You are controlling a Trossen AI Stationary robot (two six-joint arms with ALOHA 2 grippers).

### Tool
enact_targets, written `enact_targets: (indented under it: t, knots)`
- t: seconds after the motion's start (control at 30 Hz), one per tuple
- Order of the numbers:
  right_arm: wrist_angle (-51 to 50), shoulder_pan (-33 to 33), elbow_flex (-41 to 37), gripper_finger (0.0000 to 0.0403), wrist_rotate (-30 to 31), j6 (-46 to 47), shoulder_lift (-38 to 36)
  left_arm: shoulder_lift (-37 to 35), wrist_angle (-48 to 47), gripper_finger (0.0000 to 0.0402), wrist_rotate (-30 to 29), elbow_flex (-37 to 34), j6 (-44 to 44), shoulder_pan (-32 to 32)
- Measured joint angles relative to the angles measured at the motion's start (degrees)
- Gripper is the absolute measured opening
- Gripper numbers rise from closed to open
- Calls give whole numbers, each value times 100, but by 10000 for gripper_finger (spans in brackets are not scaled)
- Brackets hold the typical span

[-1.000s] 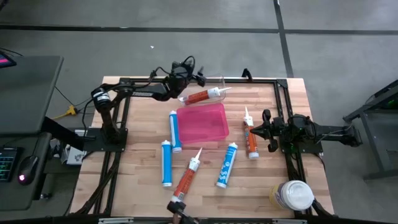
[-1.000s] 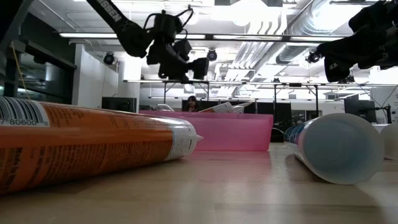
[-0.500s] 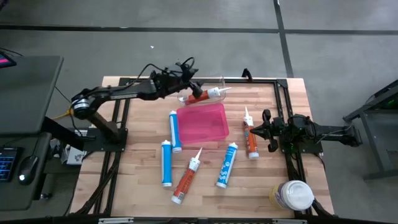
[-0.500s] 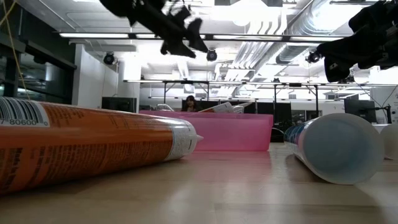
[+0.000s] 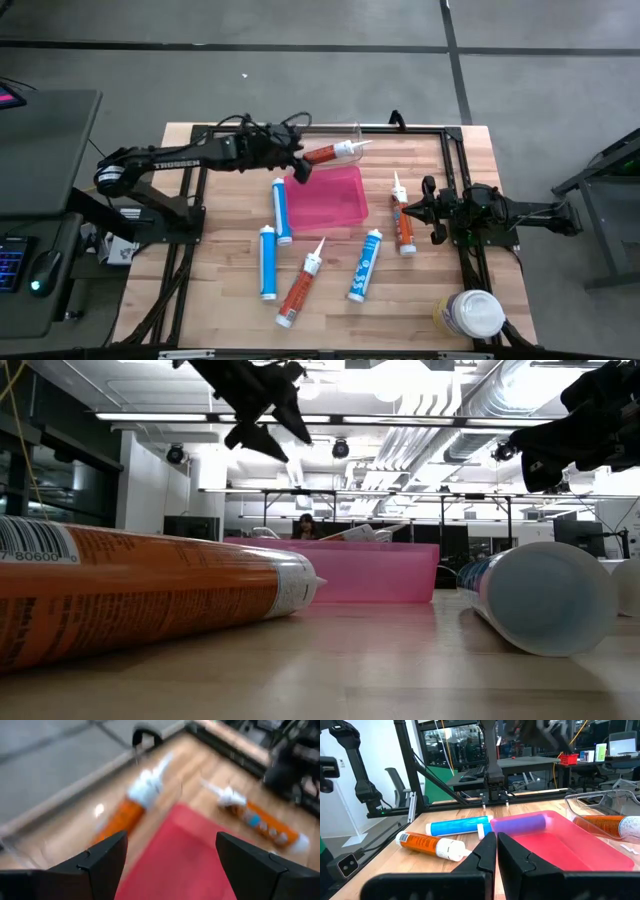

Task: Pick & place silicon tubes, Sealant and Lysol wipes
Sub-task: Put the bottom orange sealant into the transparent bin

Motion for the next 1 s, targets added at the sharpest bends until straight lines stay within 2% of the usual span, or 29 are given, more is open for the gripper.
enact_targets:
  t: [0.2,0.37,0.67,1.0]
  knots:
    - [0,-2,-2,12,0,-2,-1,-241,-661,295,20,-4,-851,-481]
    - [-2,0,0,12,0,-2,-1,-341,-1117,295,312,-3,-1347,-950]
    - [-1,-1,-2,12,0,-1,1,-389,-1761,295,418,2,-3511,-1970]
    - [0,-1,-2,12,0,-1,1,44,-1771,295,54,15,-5297,-3011]
